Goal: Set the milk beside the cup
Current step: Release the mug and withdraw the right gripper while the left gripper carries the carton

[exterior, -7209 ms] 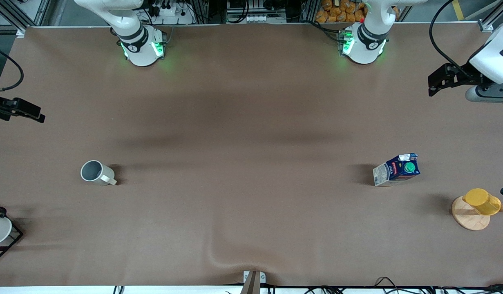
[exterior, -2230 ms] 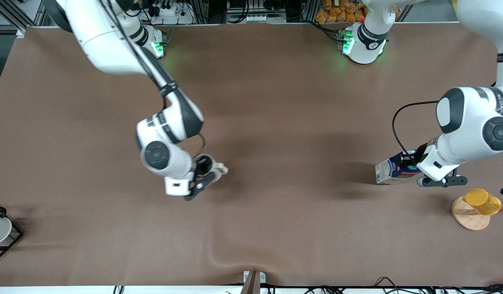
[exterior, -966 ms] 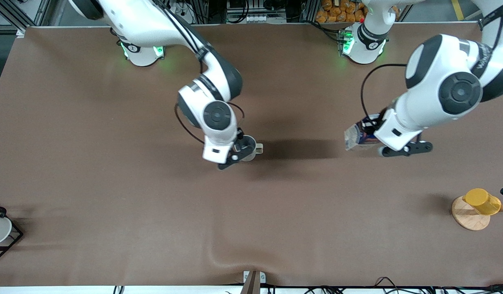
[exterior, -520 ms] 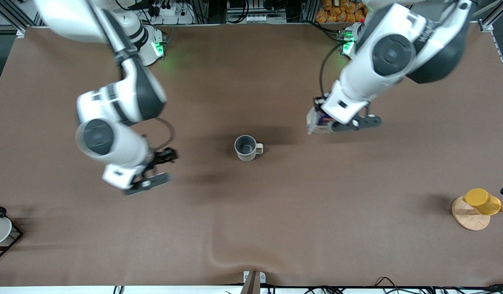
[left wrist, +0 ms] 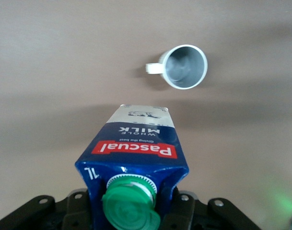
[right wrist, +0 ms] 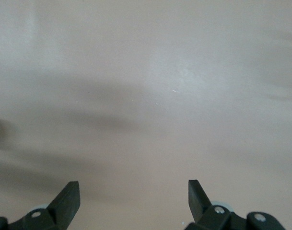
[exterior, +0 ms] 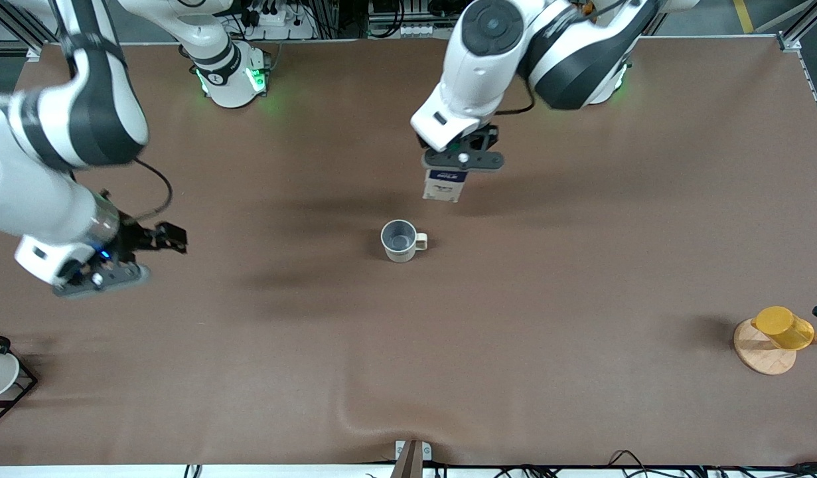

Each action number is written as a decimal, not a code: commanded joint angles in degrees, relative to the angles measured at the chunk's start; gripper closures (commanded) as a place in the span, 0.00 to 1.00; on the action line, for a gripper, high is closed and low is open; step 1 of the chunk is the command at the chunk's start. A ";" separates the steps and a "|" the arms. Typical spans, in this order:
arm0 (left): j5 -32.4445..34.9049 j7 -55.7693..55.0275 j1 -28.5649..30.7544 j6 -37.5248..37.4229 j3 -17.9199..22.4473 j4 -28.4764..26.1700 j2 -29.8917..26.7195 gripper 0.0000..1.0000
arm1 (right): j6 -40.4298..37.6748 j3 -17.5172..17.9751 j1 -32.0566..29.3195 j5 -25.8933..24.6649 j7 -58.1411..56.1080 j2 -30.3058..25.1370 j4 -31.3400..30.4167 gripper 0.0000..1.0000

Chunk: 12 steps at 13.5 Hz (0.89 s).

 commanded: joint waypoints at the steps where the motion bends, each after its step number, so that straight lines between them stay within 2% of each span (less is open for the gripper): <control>1: 6.16 -4.90 -6.12 0.94 0.84 8.28 10.66 0.50 | -1.04 -0.82 -0.63 -0.04 0.05 -7.16 -4.91 0.00; 2: 7.75 -7.87 -8.93 0.94 1.36 10.31 13.30 0.50 | -2.62 -2.31 -0.72 -0.04 0.05 -8.04 -4.91 0.00; 3: 8.29 -9.73 -12.09 0.94 3.54 11.46 14.81 0.50 | -4.29 -4.58 -0.46 -0.04 -0.21 -8.57 -4.56 0.00; 5: 8.03 -10.01 -18.42 1.03 10.56 13.22 15.78 0.50 | -5.80 -9.15 -0.80 0.05 -6.24 -9.45 -4.38 0.00; 7: 7.94 -9.93 -21.70 1.03 14.62 13.23 16.75 0.50 | -5.72 -11.63 -1.07 0.14 -7.86 -9.89 -4.03 0.00; 10: 7.94 -11.41 -21.88 2.34 14.81 13.32 18.33 0.50 | -8.08 -10.85 -3.08 0.57 -6.72 -11.20 -2.80 0.00; 12: 8.03 -12.12 -21.88 3.84 14.82 13.32 19.21 0.50 | -9.84 -11.28 -3.80 4.43 -6.54 -11.91 -2.80 0.00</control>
